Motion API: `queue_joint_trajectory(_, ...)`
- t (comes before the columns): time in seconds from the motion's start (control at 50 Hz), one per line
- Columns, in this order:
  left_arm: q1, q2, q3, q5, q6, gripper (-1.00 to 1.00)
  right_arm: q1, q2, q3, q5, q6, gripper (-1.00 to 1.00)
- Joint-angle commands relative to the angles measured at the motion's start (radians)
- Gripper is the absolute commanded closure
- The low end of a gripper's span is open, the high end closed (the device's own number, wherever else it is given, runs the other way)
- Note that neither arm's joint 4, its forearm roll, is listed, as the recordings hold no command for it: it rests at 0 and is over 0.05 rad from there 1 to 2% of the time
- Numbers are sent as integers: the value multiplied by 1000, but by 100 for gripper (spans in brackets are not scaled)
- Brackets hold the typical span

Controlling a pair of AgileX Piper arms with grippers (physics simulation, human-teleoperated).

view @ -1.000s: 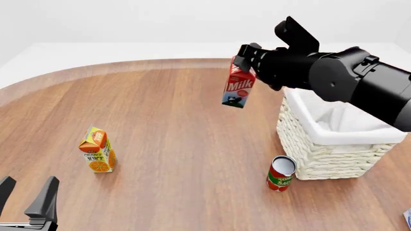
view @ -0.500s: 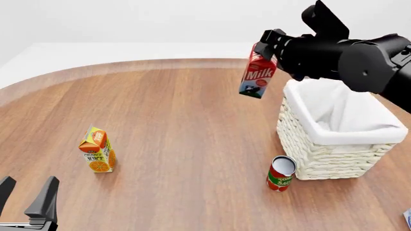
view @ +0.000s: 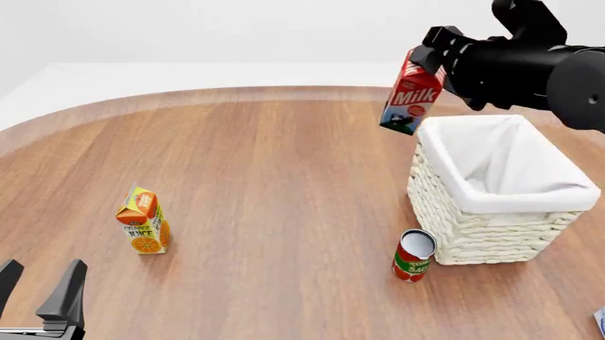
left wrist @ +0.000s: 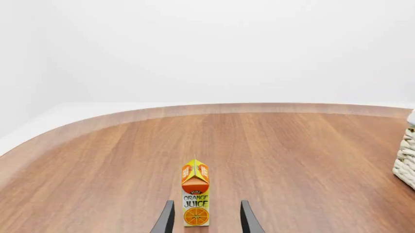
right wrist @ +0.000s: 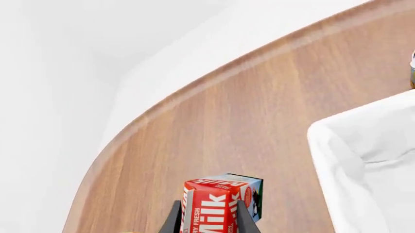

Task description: Pick the milk and place it in the basket.

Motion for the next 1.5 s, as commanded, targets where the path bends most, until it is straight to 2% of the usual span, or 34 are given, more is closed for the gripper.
queue_joint_trajectory(0.02,0,0,0,0,0,-100,-46,-49,-1,-2,14,100)
queue_joint_trajectory(0.64,0,0,0,0,0,-100,-173,-143,37,58,9,100)
queue_joint_trajectory(1.24,0,0,0,0,0,-100,-274,-144,10,96,-14,100)
queue_joint_trajectory(1.5,0,0,0,0,0,-100,-318,-141,33,81,-14,100)
